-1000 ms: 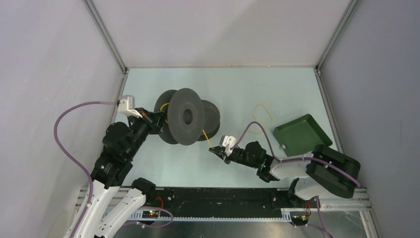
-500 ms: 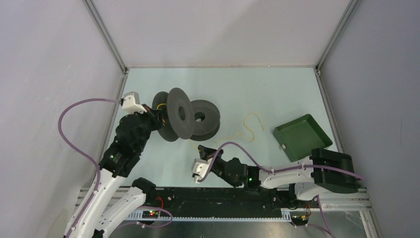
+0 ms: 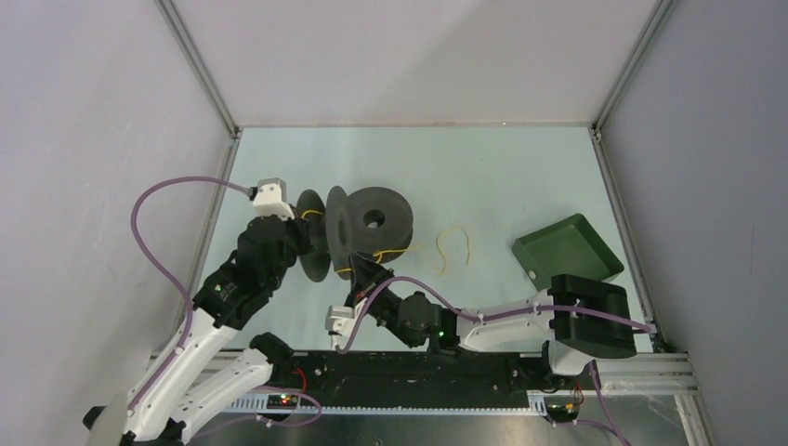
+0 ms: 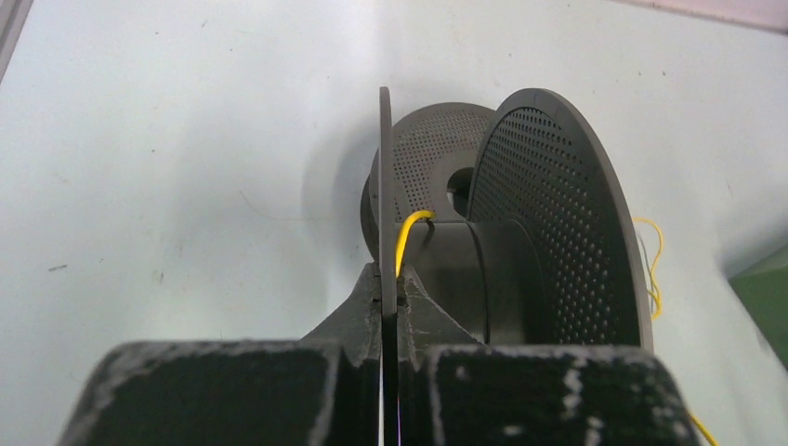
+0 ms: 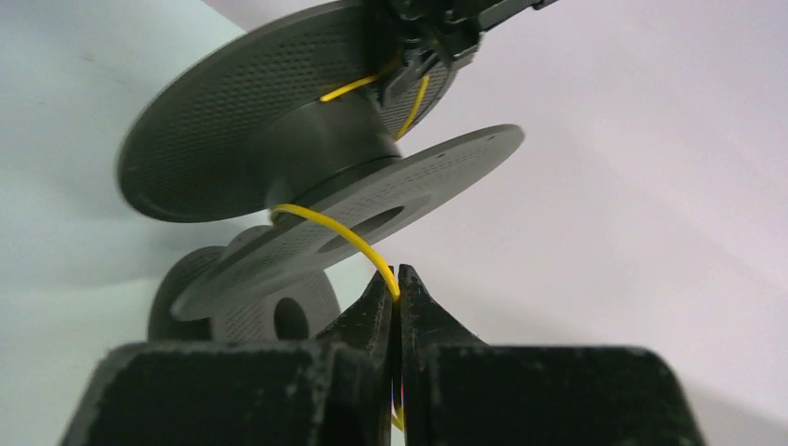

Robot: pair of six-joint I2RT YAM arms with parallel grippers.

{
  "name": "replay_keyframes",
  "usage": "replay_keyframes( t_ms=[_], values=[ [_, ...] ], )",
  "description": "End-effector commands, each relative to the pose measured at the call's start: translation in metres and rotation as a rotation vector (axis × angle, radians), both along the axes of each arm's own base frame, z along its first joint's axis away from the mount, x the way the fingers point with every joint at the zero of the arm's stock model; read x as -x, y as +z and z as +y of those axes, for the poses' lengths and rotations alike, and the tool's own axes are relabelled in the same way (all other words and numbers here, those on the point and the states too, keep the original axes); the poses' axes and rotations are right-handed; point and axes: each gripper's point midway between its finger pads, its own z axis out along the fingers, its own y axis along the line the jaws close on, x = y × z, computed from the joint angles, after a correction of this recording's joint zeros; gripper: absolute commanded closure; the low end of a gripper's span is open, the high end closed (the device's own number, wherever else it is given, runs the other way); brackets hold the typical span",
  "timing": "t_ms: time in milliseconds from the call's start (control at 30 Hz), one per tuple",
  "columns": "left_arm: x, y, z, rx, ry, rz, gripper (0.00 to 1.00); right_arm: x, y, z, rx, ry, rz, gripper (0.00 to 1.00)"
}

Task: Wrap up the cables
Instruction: Wrap the cable around the cable reel.

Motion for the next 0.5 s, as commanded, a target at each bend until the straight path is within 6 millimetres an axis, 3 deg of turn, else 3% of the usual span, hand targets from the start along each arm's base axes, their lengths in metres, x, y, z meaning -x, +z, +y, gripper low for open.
replay_keyframes(
  t_ms=[0, 300, 467],
  values=[
    [0.006, 0.018, -0.005, -0.023, -0.080, -0.050, 1.00, -0.011, 0.055, -0.008, -0.139, -0.035, -0.087, 0.96],
    [0.025, 0.018, -0.026, -0.032, -0.274, -0.054, 1.00, -0.024, 0.077, -0.018, -0.197, 0.015, -0.016, 0.85],
    [0.034, 0.011, -0.039, -0.018, -0.354, -0.011, 1.00, -0.030, 0.085, -0.026, -0.241, 0.010, 0.014, 0.85]
  ],
)
